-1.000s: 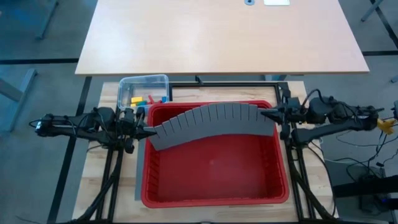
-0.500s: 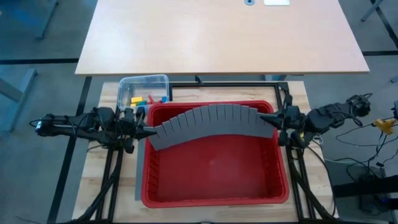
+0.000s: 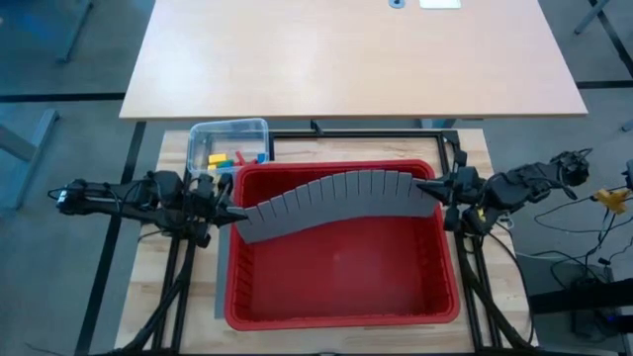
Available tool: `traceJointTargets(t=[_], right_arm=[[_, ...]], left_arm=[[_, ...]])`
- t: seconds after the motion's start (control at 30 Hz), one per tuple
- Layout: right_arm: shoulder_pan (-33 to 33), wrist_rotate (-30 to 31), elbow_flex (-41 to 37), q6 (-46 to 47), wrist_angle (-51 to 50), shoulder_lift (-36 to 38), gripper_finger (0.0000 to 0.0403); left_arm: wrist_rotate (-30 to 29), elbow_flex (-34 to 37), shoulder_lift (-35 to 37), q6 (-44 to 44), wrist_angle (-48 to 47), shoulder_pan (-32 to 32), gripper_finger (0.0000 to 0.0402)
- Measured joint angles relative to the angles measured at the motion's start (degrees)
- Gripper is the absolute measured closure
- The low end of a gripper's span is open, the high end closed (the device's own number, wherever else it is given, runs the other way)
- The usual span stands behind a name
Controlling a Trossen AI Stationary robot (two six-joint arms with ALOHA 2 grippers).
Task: Sort blocks
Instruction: Insert the bin divider into the red bin
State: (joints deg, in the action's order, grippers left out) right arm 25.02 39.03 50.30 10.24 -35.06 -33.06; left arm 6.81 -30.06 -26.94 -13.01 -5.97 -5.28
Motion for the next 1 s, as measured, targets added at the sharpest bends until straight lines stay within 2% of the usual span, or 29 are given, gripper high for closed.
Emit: traceJointTargets(t=[0.27,0.57,1.0], right_arm=[[0.0,-0.68,0.0,-0.42,2.88,-0.13,0.0403],[0.0,-4.55,0.0,0.26,4.05,-0.81,0.0403],[-0.02,-2.97,0.0,0.66,0.87,-0.74,0.0403]], left_arm=[[-0.02,0.0,0.02,0.03,0.25,-0.04,0.0401],[0.26,0.0,0.04,0.03,-0.1,-0.07,0.0401],[0.31,0.04,0.02,0.06,-0.27,-0.17,0.0402]])
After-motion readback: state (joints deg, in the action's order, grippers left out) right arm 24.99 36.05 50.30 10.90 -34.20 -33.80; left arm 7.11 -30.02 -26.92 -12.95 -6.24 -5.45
